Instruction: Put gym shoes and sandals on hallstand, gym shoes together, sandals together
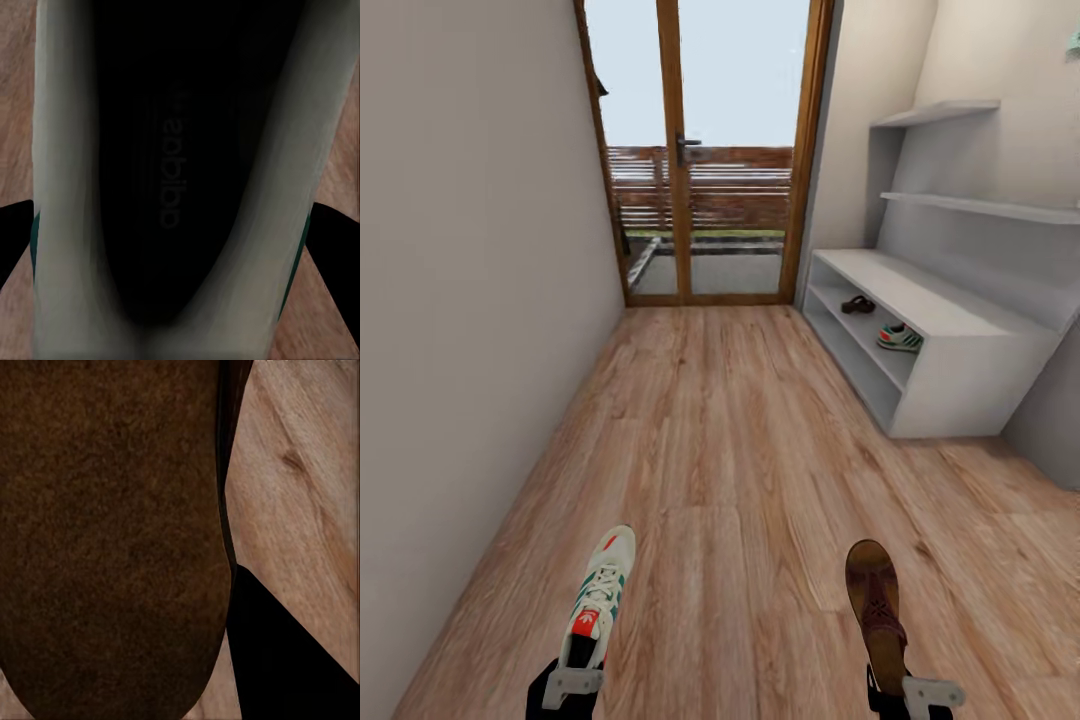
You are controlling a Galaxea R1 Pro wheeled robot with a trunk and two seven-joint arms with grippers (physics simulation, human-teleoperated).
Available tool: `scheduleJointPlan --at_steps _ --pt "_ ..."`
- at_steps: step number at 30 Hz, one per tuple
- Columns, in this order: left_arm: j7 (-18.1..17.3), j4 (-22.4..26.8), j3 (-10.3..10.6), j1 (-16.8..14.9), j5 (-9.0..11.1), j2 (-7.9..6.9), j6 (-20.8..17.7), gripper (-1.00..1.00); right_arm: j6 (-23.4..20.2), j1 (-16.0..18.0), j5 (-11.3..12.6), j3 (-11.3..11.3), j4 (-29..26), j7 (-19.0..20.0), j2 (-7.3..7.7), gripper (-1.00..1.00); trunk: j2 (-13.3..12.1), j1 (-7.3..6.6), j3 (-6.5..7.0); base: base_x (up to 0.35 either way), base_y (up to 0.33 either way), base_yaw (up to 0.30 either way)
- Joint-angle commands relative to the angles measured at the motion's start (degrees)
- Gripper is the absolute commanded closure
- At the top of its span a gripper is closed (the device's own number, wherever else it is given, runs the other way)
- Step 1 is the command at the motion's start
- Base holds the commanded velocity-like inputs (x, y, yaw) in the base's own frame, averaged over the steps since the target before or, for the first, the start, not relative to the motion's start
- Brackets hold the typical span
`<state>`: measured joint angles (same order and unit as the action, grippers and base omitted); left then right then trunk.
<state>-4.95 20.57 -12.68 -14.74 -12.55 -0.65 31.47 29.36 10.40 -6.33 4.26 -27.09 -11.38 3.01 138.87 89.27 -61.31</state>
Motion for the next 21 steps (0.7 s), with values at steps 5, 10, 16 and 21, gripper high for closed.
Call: scheduleJointPlan --at_steps 5,10,16,21 --pt "-0.5 0.0 -0.5 0.0 -0.2 0.03 0.2 1.00 0.2 0.1 -0.6 0.1 0.1 -0.2 0.05 1.00 0.0 0.02 -0.05 0.335 0.000 -0.057" --pt "-0.5 0.0 -0.5 0.0 -0.2 0.03 0.2 1.00 0.1 0.1 -0.6 0.1 0.0 -0.1 0.06 1.00 0.0 0.02 -0.05 0.335 0.000 -0.004" --pt "-0.5 0.0 -0.5 0.0 -0.2 0.03 0.2 1.00 0.1 0.1 -0.6 0.1 0.0 -0.1 0.06 1.00 0.0 0.02 -0.05 0.336 0.000 0.000" --pt "-0.5 0.0 -0.5 0.0 -0.2 0.03 0.2 1.00 0.1 0.1 -0.6 0.1 0.2 -0.2 0.06 1.00 0.0 0.02 -0.05 0.335 0.000 0.000"
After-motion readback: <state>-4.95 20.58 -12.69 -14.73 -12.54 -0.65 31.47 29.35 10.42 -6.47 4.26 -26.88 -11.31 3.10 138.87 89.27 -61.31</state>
